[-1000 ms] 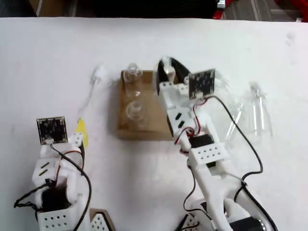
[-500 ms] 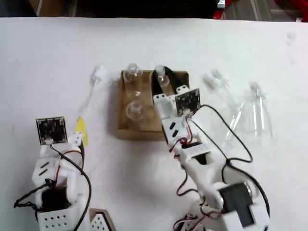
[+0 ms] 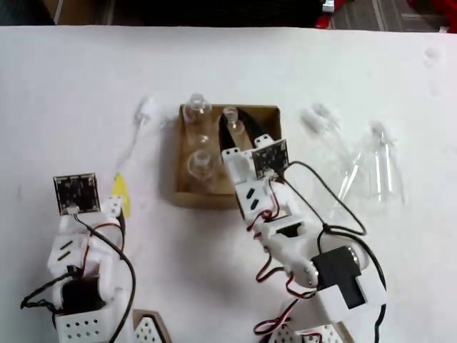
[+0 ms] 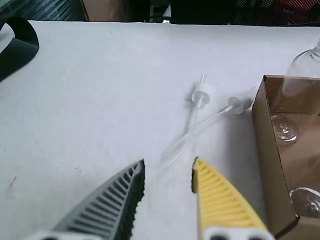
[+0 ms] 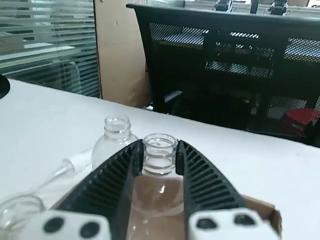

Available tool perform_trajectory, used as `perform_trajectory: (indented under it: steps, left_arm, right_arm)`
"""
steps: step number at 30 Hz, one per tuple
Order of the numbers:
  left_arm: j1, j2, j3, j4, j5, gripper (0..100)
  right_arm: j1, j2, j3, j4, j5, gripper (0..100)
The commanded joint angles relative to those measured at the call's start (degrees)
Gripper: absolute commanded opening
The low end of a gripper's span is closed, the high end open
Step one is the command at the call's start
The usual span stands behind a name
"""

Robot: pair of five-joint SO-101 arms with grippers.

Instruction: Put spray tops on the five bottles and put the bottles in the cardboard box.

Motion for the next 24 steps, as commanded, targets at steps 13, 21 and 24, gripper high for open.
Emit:
perform_trajectory:
  steps: [13, 21, 24]
  left_arm:
    - [0.75, -0.66, -0.53, -1.23, -0.70, 16]
    - [0.75, -0.66, -0.53, -1.41, -0.70, 16]
    - [0.75, -0.66, -0.53, -1.41, -0.70, 16]
  right_arm:
    - [-0.40, -0.22, -0.53, 2.51, 0.44, 1.6]
    - [-0.48, -0.22, -0.18, 2.59, 0.70, 2.2]
    - [-0.48, -0.22, -0.09, 2.68, 0.70, 7.7]
